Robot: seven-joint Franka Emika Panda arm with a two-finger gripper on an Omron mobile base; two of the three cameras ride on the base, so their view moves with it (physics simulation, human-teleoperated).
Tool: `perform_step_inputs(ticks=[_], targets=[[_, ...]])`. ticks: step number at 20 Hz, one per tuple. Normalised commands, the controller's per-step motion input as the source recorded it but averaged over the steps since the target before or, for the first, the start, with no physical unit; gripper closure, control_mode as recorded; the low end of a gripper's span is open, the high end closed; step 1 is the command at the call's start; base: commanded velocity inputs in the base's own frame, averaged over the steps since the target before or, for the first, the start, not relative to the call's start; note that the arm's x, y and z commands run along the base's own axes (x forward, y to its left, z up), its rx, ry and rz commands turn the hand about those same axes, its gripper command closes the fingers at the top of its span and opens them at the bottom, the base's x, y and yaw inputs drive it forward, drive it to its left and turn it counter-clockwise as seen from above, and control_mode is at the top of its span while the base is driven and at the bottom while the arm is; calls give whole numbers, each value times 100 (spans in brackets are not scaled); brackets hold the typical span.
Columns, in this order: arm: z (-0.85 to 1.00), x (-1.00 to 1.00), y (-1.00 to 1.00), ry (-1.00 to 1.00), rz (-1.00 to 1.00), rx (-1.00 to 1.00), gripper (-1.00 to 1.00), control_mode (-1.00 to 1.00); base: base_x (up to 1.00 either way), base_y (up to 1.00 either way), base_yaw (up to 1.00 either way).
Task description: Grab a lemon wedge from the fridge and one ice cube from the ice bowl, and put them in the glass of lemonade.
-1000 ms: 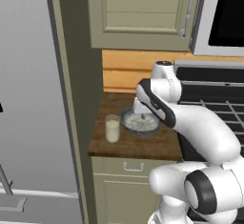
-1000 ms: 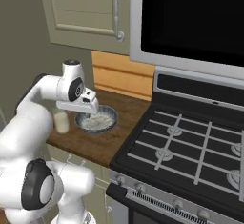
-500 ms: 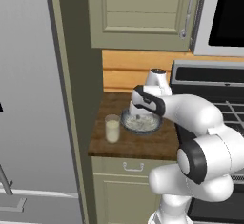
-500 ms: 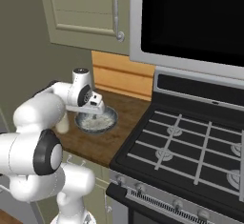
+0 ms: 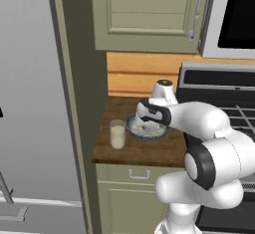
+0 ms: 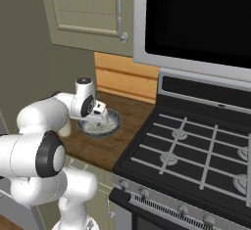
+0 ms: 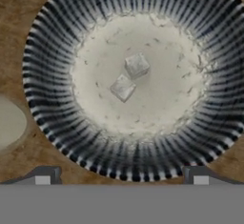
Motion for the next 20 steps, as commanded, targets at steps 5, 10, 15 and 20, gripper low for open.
perform_step_inputs(ticks=[5,10,15,20], targets=[[-15,0,-8,0,-5,0,-100,-100,0,0,0],[-3,5,-5,0,-2,0,-100,-100,0,0,0],[0,18,0,0,0,0,-100,-100,0,0,0],[-2,32,0,0,0,0,-100,-100,0,0,0]])
